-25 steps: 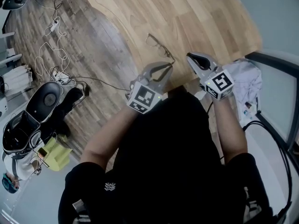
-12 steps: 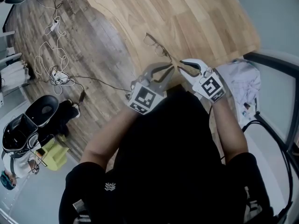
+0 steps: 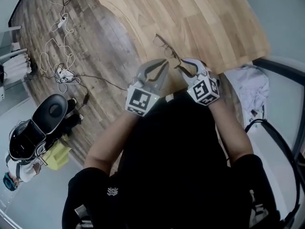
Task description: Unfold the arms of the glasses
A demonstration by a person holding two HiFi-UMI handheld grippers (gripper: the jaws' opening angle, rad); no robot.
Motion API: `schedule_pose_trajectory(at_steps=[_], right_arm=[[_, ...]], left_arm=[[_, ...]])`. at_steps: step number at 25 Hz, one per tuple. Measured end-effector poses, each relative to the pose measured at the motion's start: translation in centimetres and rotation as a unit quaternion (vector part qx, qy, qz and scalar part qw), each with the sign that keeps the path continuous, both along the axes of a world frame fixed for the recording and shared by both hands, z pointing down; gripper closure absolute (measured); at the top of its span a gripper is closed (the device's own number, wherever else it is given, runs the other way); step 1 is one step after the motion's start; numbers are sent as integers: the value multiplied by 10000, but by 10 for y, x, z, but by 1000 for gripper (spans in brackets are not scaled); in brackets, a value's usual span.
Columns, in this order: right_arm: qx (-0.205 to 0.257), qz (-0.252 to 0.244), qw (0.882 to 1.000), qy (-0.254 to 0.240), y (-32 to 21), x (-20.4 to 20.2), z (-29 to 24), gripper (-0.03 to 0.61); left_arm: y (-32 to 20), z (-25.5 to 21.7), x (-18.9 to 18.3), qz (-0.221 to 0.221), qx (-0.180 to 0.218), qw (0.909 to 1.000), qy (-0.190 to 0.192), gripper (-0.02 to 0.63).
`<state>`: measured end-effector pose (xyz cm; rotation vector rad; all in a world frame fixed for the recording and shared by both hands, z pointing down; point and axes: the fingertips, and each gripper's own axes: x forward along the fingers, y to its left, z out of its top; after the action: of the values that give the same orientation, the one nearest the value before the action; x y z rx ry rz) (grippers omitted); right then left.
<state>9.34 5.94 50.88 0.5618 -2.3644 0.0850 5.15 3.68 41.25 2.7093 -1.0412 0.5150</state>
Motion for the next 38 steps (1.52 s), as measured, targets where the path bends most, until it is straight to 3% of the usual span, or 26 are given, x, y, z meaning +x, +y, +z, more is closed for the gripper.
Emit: schedule_pose_trajectory(at_steps=[7,11,14,19,25,30,34,38], right_arm=[[-180,664,9975,-136,-37,26,4,486],[-87,1399,9901,97,-78,60,6,486],[-253,1686,9851,225,-88,69,11,486],[-459,1659,9850,86,-67,57,15,486],[-339,1545,9864,-448,-37,17,-9,486],[-109,1458,9887,-341,-23,-21,-21,486],[-326,1651,9814,-920,-17,-37,-33,486],[-642,1688,9806,-758,-13,-27,-12,486]], left_arm=[[-2,7,-12,-101,-146,9998,-47,589],[-4,10,-15,-97,-209,9997,-92,589],[-8,13,-19,-76,-256,9995,-148,589],[-20,19,-23,26,-308,9993,-194,590],[-41,26,-28,336,-392,9987,2,589],[-58,46,-30,839,-434,9954,-132,589],[-72,64,-22,1153,-441,9922,-200,589],[-80,90,-14,1402,-607,9870,-497,499]])
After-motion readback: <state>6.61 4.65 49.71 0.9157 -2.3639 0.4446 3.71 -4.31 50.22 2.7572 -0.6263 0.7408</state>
